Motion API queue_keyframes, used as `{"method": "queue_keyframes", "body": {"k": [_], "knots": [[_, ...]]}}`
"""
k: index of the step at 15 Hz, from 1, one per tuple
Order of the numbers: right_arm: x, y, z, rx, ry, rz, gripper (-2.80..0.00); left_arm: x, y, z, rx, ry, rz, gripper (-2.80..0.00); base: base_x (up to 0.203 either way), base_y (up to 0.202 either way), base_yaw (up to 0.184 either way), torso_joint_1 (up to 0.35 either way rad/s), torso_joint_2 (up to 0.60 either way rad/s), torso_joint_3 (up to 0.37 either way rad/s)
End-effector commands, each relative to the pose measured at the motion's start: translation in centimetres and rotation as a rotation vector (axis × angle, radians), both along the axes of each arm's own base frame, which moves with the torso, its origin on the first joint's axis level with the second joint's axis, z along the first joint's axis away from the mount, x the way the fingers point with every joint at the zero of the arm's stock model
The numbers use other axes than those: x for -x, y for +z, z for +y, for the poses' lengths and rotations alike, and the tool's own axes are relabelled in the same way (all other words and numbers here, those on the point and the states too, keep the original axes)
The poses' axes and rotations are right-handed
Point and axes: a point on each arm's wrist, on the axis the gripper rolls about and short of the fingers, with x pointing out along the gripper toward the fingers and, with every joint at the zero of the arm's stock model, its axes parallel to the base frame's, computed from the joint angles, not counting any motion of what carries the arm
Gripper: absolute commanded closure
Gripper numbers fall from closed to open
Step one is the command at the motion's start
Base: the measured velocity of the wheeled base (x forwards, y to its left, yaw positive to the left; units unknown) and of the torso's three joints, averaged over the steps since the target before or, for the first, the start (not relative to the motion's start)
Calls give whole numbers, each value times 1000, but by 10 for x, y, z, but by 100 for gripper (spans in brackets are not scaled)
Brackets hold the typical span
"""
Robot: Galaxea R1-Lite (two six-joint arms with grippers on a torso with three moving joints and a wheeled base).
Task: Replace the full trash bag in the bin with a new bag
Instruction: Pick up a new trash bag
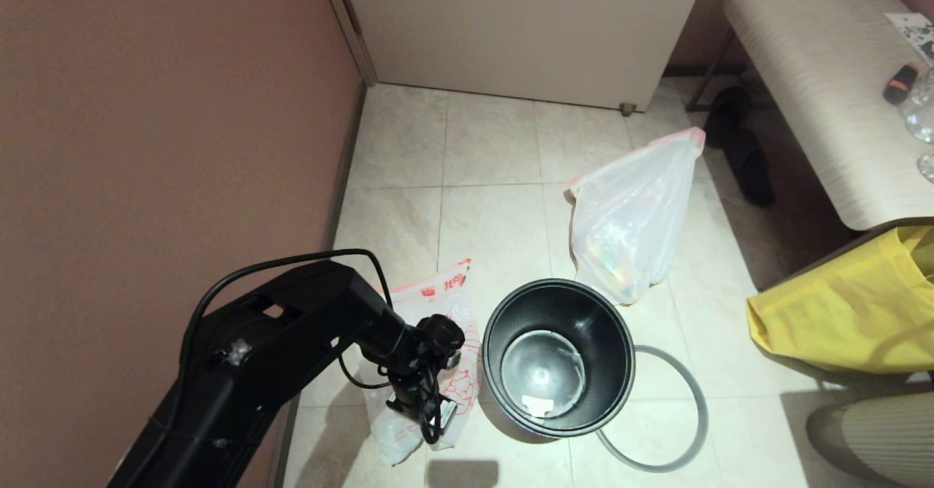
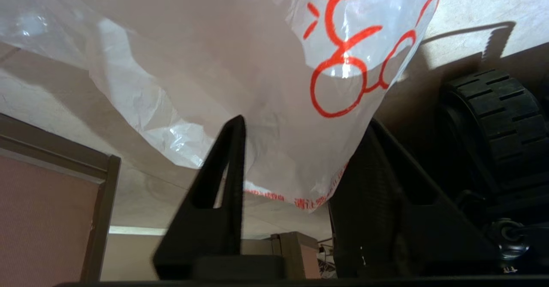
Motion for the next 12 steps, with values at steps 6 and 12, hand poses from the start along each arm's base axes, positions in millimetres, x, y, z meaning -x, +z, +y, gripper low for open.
{"method": "queue_keyframes", "body": {"k": [6, 12], "knots": [[0, 0, 0, -1, 0, 1, 0, 3, 6, 8, 10, 57, 18, 0, 0, 0, 0, 0, 0, 0], [0, 0, 0, 0, 0, 2, 0, 41, 109, 21, 154, 222, -121, 0, 0, 0, 0, 0, 0, 0]]}}
